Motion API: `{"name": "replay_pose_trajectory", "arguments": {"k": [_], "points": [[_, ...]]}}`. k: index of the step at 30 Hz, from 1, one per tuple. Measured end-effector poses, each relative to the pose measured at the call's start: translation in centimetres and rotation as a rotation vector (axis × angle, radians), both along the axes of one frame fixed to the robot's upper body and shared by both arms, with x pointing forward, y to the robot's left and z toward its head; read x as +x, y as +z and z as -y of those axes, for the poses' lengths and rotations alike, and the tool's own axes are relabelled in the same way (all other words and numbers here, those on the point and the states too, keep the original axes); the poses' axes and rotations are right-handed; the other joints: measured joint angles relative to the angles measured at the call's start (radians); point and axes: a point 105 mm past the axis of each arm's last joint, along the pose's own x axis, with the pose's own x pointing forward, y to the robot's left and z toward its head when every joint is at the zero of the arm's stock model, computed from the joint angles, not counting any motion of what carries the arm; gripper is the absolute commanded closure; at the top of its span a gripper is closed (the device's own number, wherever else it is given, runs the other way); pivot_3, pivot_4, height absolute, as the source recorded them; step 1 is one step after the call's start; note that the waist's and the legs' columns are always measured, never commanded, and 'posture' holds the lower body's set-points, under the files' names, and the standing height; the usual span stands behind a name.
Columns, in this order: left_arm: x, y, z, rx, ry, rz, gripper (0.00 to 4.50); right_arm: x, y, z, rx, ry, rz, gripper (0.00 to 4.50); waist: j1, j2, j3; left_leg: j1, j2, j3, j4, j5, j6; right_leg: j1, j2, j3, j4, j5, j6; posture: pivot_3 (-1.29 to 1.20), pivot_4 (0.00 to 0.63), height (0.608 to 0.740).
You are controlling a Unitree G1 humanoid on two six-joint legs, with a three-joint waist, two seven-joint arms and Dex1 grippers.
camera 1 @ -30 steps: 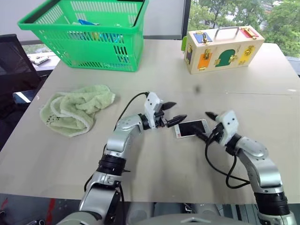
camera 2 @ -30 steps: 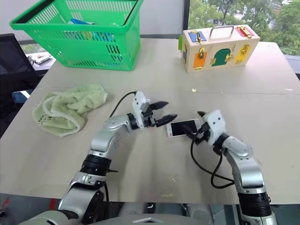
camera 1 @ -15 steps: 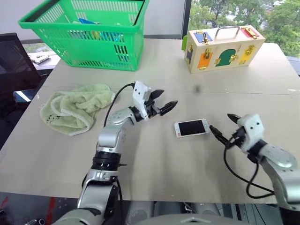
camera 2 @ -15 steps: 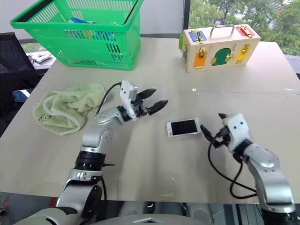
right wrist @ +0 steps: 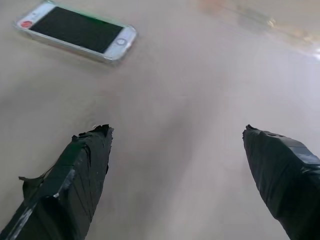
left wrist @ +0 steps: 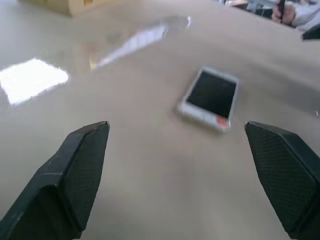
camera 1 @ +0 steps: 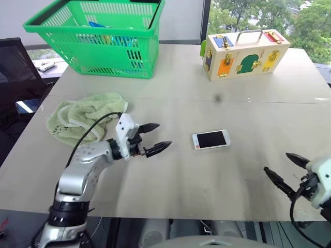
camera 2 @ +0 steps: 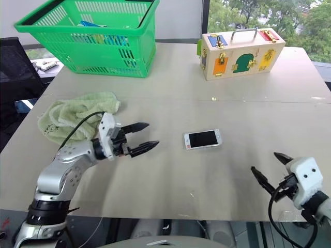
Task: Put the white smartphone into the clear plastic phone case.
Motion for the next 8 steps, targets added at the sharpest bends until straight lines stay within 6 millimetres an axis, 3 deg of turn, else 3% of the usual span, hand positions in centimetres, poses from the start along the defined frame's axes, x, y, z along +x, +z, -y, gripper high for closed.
{"name": "replay_pose_trajectory", "arguments": {"k": [5, 8], "points": [[-3.1, -1.4, -0.7, 0.027, -0.031, -0.082, 0.02, 0.3, 0.5, 0.4, -0.01, -0.001, 0.026, 0.0, 0.001, 0.001, 0.001, 0.0, 0.001, 0.0, 0.0, 0.0, 0.0, 0.0, 0.0, 0.001, 0.0, -0.001, -0.004, 0.0, 0.15, 0.74], [-3.9, -2.1, -0.7, 0.029, -0.035, -0.106, 0.02, 1.1, 0.6, 1.2, -0.021, -0.03, 0.044, 0.0, 0.003, 0.001, 0.001, 0.0, 0.001, 0.0, 0.001, 0.0, 0.0, 0.0, 0.0, 0.001, 0.0, 0.0, -0.004, 0.0, 0.15, 0.74]]}}
